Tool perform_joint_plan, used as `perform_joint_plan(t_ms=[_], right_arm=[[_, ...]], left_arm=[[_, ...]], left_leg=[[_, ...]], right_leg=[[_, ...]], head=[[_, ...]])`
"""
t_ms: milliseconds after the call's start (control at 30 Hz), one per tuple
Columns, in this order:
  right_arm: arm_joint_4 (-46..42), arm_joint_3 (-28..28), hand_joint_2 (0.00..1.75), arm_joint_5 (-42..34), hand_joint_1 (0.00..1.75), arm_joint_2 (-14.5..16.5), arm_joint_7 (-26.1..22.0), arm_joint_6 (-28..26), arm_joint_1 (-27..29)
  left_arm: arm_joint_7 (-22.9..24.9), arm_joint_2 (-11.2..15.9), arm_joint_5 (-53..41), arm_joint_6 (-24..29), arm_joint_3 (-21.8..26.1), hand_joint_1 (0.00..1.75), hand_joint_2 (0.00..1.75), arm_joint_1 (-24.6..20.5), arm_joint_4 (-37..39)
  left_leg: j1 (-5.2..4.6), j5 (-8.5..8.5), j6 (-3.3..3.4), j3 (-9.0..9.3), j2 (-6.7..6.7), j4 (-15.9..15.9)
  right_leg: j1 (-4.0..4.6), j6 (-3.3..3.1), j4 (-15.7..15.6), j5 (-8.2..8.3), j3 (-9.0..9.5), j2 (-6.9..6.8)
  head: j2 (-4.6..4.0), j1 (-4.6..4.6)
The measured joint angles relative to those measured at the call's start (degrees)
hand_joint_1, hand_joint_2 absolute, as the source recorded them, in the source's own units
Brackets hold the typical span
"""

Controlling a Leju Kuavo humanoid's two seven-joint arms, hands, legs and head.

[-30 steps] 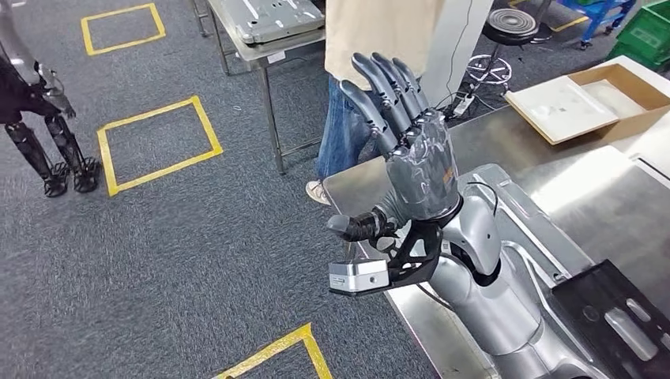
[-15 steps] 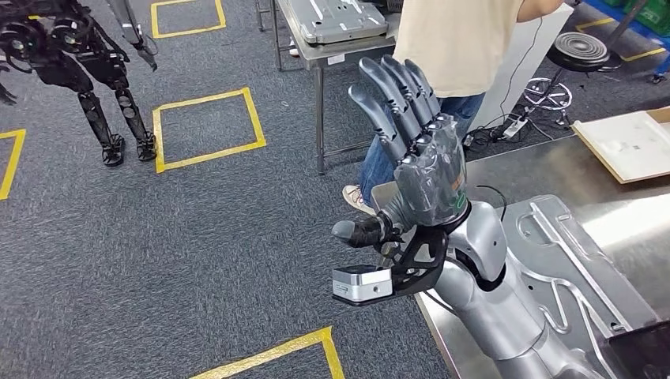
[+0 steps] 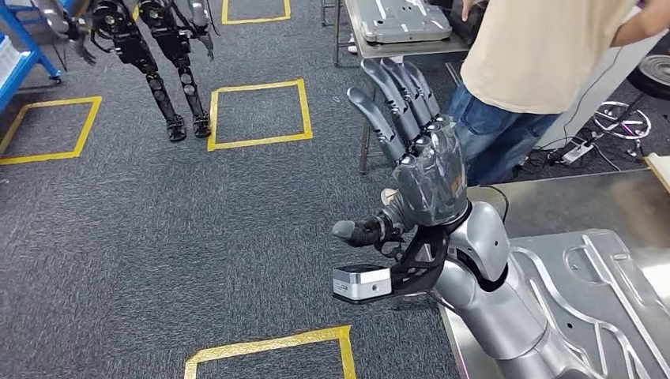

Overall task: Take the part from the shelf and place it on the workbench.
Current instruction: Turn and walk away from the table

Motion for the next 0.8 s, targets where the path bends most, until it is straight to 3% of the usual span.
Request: perform_joint_plan(t_ms=[33,100,133,200,233,300,333,367,400,467,533,600,633,700,733,800], right_arm=[[0.01,0.02,0.00,-0.10,0.00,0.00,0.06,0.10,0.03],[0.08,0.09,0.00,-0.36,0.00,0.00,0.21,0.08,0.14],[0.14,0.13,0.00,-0.47,0.00,0.01,0.27,0.04,0.19],[0.25,0.16,0.00,-0.73,0.00,-0.01,0.34,-0.08,0.38],[0.33,0.17,0.00,-0.89,0.00,-0.03,0.36,-0.15,0.62],[0.57,0.17,0.00,-1.13,0.00,-0.15,0.37,-0.24,1.32],[0.72,0.17,0.00,-1.16,0.00,-0.24,0.37,-0.27,1.60],[0.86,0.17,0.00,-1.17,0.00,-0.33,0.37,-0.31,1.76],[0.95,0.16,0.00,-1.16,0.00,-0.39,0.37,-0.38,1.80],[0.99,0.11,0.00,-1.05,0.00,-0.48,0.34,-0.68,1.74],[0.90,-0.09,0.00,-0.92,0.00,-0.49,0.30,-1.00,1.71],[0.80,-0.30,0.00,-0.81,0.00,-0.55,0.28,-1.14,1.69],[0.78,-0.34,0.00,-0.77,0.00,-0.58,0.27,-1.14,1.67],[0.70,-0.39,0.00,-0.72,0.00,-0.63,0.26,-1.14,1.62],[0.68,-0.42,0.00,-0.69,0.00,-0.66,0.26,-1.13,1.64],[0.64,-0.45,0.00,-0.65,0.00,-0.71,0.26,-1.12,1.74]], left_arm=[[0.22,0.00,0.30,-0.05,0.13,0.00,0.00,0.05,0.00],[0.84,0.07,0.85,-0.26,0.57,0.00,0.00,0.39,0.00],[1.11,0.11,1.05,-0.36,0.81,0.00,0.00,0.58,0.00],[1.52,0.19,1.28,-0.57,1.14,0.00,0.00,0.77,0.00],[1.62,0.19,1.36,-0.67,1.25,0.00,0.00,0.78,0.00],[1.83,0.20,1.47,-0.79,1.43,0.00,0.00,0.79,0.00],[1.91,0.20,1.50,-0.82,1.49,0.00,0.00,0.86,0.00],[1.97,0.21,1.50,-0.85,1.53,0.00,0.00,0.94,0.00],[1.91,0.21,1.44,-0.85,1.56,0.00,0.00,1.00,0.00],[1.46,0.13,1.26,-0.90,1.61,0.00,0.00,1.00,0.01],[0.86,0.03,1.09,-0.97,1.63,0.00,0.00,0.82,0.01],[0.50,0.00,1.01,-1.02,1.65,0.00,0.00,0.78,0.00],[0.39,-0.01,0.97,-1.02,1.67,0.00,0.00,0.86,0.01],[0.29,-0.01,0.92,-1.03,1.70,0.00,0.00,0.95,0.02],[0.27,-0.01,0.92,-1.03,1.72,0.00,0.00,0.92,0.02],[0.28,-0.01,0.92,-1.03,1.73,0.00,0.00,0.78,0.01]], left_leg=[[-0.21,-0.21,0.37,0.17,0.01,-0.55],[-0.15,0.00,1.09,0.06,-1.33,-0.72],[-0.07,0.10,1.40,0.13,-1.91,-0.89],[0.14,0.35,1.99,0.27,-2.99,-1.21],[0.14,0.39,2.14,0.24,-3.60,-1.23],[0.09,0.44,2.34,0.19,-5.02,-1.22],[0.05,0.45,2.36,0.20,-5.79,-1.21],[0.01,0.46,2.36,0.23,-6.59,-1.19],[-0.02,0.46,2.35,0.29,-7.39,-1.16],[-0.07,0.50,2.16,0.24,-8.81,-1.03],[0.16,0.71,1.58,-0.24,-10.05,-0.94],[0.46,1.09,0.71,-0.60,-11.46,-1.23],[0.45,1.05,0.37,-0.67,-11.16,-1.19],[0.18,-0.58,-0.22,-1.76,-8.15,1.19],[0.18,-2.29,-0.44,-3.12,-6.06,4.15],[0.33,-5.55,-0.94,-6.57,-4.18,11.26]], right_leg=[[0.19,0.29,0.06,-0.14,0.05,-0.50],[0.19,0.86,0.01,-0.38,0.30,-1.12],[0.02,1.15,0.27,-0.79,0.35,-0.35],[-0.38,1.59,3.71,-3.24,-1.05,2.75],[-0.47,1.64,7.09,-5.03,-2.65,4.26],[-0.46,1.67,14.21,-7.69,-6.38,5.37],[-0.43,1.63,15.71,-7.51,-7.38,5.54],[-0.41,1.51,14.99,-6.15,-7.34,5.70],[-0.39,1.28,12.24,-3.94,-6.30,6.07],[-0.43,0.57,4.70,-0.06,-3.20,8.66],[-0.41,0.15,0.81,1.01,-1.68,10.85],[-0.28,-0.07,0.23,1.01,-1.41,10.22],[-0.36,-0.29,-0.19,1.18,-1.11,9.44],[-0.63,-0.81,-1.02,1.48,-0.46,7.71],[-0.60,-1.01,-1.23,1.52,-0.26,6.77],[-0.42,-1.24,-1.22,1.39,-0.23,4.96]], head=[[0.00,0.02],[0.00,0.02],[0.00,0.03],[0.00,0.04],[0.00,0.05],[0.00,0.05],[0.00,0.04],[0.00,0.04],[0.00,0.04],[0.00,0.03],[0.00,0.05],[0.00,0.09],[0.00,0.09],[0.00,-0.01],[0.00,-0.05],[0.00,-0.09]])
